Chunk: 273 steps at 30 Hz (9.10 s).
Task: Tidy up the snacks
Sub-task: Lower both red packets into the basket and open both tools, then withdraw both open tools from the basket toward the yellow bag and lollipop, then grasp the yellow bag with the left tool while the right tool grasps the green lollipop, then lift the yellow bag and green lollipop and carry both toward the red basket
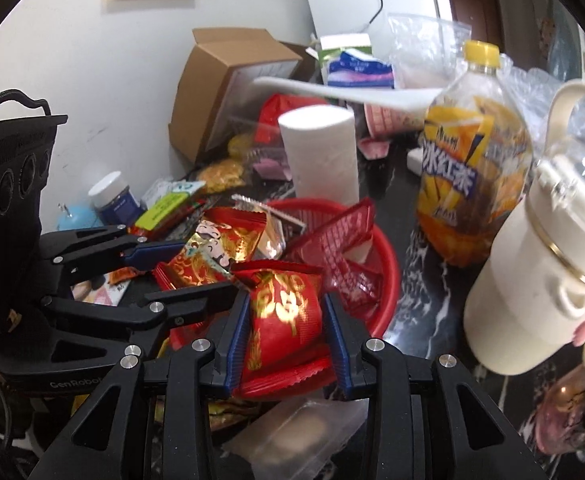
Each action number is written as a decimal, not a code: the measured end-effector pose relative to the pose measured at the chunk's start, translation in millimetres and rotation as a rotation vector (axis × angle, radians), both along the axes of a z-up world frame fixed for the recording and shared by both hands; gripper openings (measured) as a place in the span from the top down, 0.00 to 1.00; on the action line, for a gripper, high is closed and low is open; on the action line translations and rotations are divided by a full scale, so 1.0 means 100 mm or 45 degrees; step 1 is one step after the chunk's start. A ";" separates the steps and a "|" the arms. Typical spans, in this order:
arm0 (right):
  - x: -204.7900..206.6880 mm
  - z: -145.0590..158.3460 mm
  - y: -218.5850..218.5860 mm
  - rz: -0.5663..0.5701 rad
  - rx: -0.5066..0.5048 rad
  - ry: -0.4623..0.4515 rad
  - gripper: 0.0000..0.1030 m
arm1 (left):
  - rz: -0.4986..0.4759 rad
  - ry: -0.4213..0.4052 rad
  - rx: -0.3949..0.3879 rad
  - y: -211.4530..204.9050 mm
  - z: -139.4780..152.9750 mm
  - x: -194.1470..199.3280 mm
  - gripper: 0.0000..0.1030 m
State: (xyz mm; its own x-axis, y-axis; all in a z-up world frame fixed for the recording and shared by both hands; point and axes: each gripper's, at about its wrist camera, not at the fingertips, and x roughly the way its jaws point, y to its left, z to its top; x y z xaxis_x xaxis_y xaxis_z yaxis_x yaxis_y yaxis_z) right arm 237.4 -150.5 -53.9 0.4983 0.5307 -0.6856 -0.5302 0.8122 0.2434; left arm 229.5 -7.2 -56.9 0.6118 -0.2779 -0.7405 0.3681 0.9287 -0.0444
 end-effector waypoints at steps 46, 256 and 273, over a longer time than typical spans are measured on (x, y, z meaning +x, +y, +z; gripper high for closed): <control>-0.35 0.17 0.08 -0.009 -0.118 -0.018 0.85 | 0.162 -0.031 -0.053 0.28 0.36 -0.56 0.60; -1.68 -0.54 0.19 -0.095 0.031 0.269 0.74 | 0.061 0.182 -0.095 0.30 -0.30 -1.59 0.41; -1.81 -0.13 0.08 -0.097 0.070 0.165 0.74 | 0.006 0.067 -0.182 0.24 0.15 -1.60 0.41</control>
